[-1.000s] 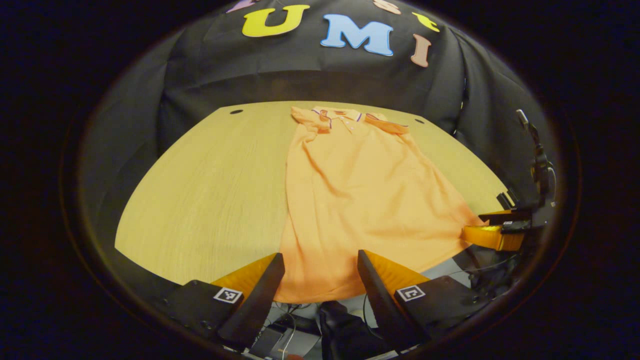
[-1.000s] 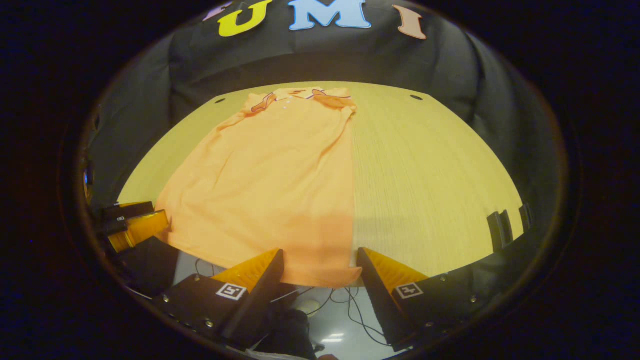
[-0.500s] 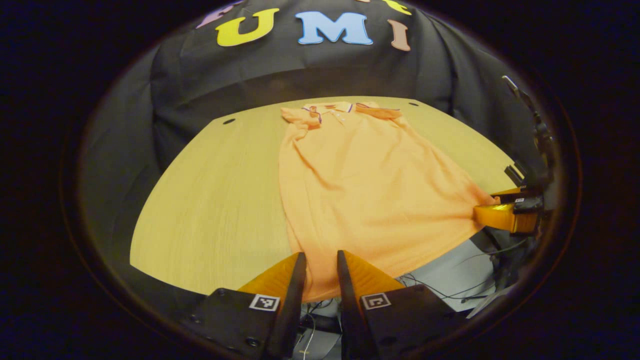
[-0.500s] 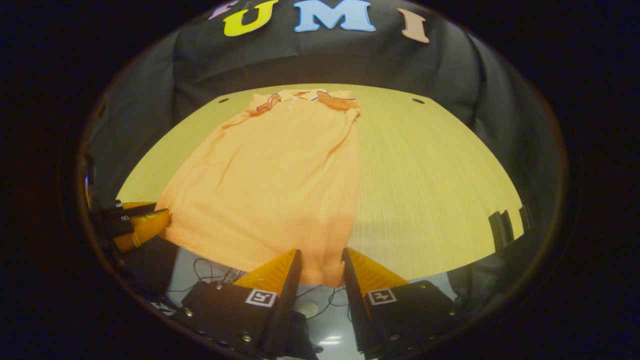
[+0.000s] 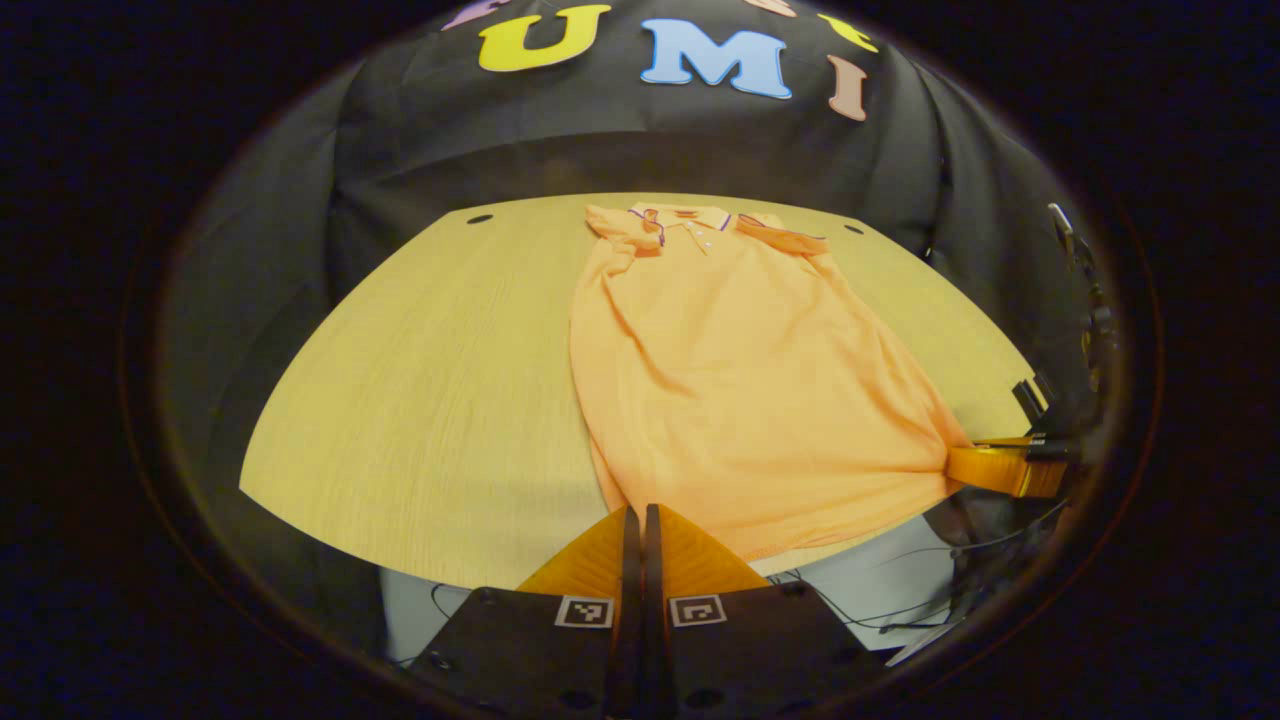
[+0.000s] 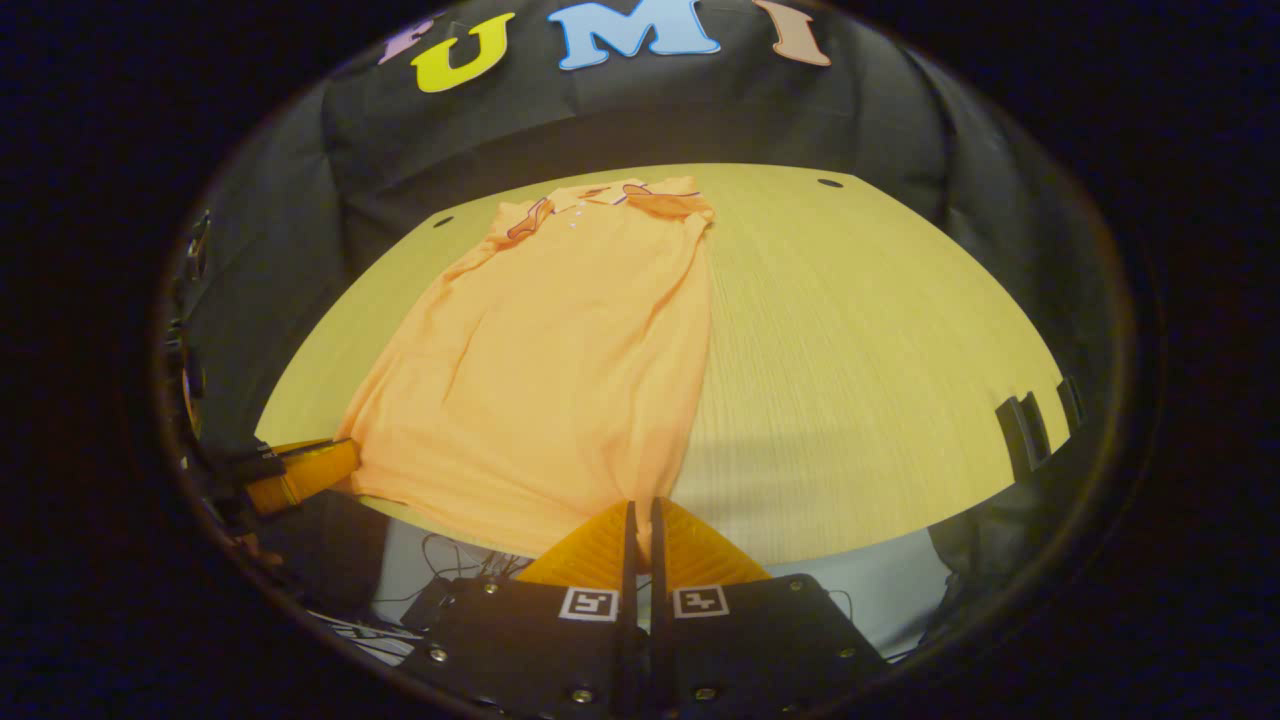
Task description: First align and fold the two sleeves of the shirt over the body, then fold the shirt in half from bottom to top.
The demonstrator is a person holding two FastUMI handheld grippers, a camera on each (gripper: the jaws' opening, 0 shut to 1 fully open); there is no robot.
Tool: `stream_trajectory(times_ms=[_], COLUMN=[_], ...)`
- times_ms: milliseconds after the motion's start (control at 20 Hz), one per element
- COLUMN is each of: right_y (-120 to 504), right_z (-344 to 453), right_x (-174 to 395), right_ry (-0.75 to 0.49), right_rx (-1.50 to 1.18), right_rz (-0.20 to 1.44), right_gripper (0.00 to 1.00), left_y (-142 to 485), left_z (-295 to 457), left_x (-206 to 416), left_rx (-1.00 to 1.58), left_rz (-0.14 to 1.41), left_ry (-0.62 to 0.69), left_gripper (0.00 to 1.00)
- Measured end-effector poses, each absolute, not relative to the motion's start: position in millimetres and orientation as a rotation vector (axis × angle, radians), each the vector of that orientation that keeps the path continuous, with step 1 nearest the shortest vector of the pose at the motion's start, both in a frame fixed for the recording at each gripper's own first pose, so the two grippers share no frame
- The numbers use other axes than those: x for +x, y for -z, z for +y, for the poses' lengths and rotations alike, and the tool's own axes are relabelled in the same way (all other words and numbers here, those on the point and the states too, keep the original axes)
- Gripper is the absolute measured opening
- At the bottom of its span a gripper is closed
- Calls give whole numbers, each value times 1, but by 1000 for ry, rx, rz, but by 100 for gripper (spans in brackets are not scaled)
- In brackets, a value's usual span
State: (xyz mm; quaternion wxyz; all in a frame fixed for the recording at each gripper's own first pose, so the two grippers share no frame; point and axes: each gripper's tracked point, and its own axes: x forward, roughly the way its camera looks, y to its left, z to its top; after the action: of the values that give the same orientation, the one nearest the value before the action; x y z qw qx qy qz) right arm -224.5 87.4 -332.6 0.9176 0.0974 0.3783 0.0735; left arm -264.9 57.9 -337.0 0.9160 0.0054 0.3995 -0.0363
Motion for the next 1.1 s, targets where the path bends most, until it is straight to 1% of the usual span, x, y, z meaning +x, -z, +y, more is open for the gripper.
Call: stream_trajectory(times_ms=[250, 450, 800, 1100], right_y=[287, 255, 219, 185], right_z=[80, 73, 58, 51], right_x=[-205, -180, -126, -59], right_ry=[-168, -154, -113, -80], right_rx=[176, 164, 142, 134], right_rz=[681, 610, 551, 501], right_gripper=[6, 5, 5, 5], left_y=[302, 272, 232, 209], left_z=[48, 38, 29, 26], left_x=[-245, -211, -132, -57], left_rx=[8, 20, -11, -15], left_rz=[748, 671, 587, 535], left_ry=[72, 87, 104, 126], left_gripper=[6, 6, 6, 6])
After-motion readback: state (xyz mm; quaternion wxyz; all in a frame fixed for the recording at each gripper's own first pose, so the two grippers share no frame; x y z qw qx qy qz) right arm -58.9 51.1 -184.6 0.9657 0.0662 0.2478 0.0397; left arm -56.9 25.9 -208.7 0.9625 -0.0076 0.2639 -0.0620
